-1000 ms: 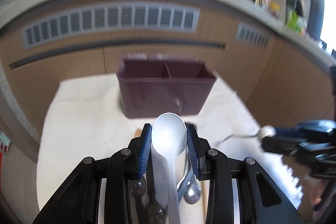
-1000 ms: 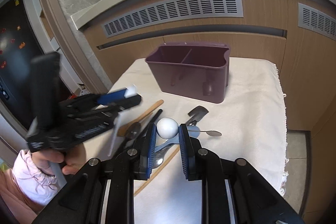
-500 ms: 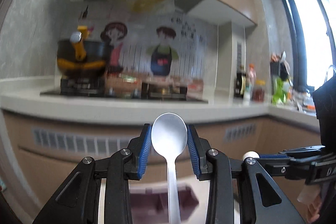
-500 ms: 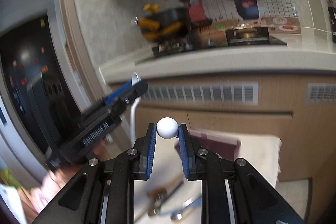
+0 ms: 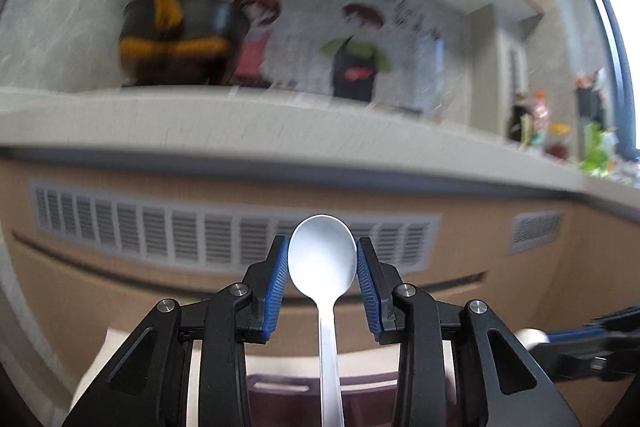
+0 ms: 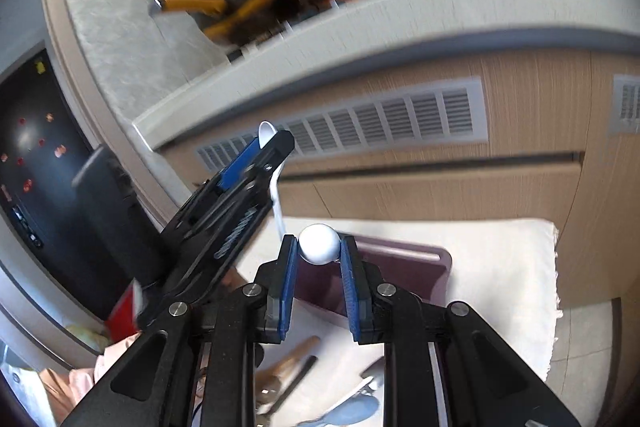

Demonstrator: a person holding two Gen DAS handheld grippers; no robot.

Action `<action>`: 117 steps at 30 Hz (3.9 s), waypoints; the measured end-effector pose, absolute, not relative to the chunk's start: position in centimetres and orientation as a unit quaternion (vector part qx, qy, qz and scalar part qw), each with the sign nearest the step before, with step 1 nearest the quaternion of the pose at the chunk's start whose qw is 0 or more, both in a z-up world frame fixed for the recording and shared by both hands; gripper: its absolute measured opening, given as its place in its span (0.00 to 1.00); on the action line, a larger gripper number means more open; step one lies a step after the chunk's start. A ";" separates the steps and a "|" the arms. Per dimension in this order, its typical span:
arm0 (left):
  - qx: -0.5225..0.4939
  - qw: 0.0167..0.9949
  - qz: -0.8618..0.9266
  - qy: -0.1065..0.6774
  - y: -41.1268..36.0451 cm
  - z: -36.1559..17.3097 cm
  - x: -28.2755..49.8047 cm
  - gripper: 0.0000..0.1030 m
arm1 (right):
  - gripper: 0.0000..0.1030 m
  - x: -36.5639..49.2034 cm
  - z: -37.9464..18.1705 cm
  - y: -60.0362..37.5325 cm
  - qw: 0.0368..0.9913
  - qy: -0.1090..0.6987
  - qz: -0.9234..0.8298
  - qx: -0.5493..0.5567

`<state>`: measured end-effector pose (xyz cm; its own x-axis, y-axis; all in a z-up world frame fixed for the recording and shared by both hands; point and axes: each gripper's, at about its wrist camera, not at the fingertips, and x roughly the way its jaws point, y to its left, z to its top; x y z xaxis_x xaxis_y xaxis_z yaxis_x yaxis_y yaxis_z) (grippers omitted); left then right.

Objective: Organize utensils
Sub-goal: 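Lift both held spoons and carry them over the maroon caddy, then open both tools to drop the spoons into the caddy, then grasp the silver slotted turner with the left tool while the right tool grasps the light blue spatula, then lift the turner and spatula and carry both over the caddy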

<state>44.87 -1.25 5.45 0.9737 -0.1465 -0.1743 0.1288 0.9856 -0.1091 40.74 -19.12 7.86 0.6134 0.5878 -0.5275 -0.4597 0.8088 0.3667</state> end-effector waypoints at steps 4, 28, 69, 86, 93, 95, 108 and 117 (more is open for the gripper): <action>-0.050 0.990 -0.055 0.120 -1.5 1.5 46.5 0.34 | 0.19 42.1 5.1 -18.8 0.885 0.351 0.290 0.097; -0.053 0.952 -0.033 0.299 4.9 -0.7 32.6 0.76 | 1.00 31.9 2.3 -17.4 0.958 0.262 0.077 -0.088; -0.038 0.890 -0.126 0.436 2.7 -7.0 29.1 0.76 | 0.08 30.2 -6.8 -18.8 0.882 0.459 0.101 -0.036; 0.095 0.829 -0.178 0.521 -11.1 -10.6 41.2 0.48 | 0.08 29.8 -6.9 -24.7 0.880 0.455 0.130 0.046; 0.063 0.856 -0.174 0.482 -9.6 -9.8 39.0 0.32 | 0.08 29.8 -6.7 -24.4 0.876 0.453 0.152 0.058; 0.041 0.871 -0.165 0.461 -7.8 -8.6 37.3 0.32 | 0.08 29.6 -6.2 -24.0 0.878 0.448 0.157 0.058; -0.041 0.928 -0.140 0.343 -0.4 -1.8 26.3 0.32 | 0.08 27.5 -3.6 -19.3 0.889 0.423 0.176 0.007; -0.073 0.949 -0.163 0.259 1.2 4.5 23.7 0.32 | 0.08 25.6 2.0 -18.2 0.914 0.355 0.194 -0.011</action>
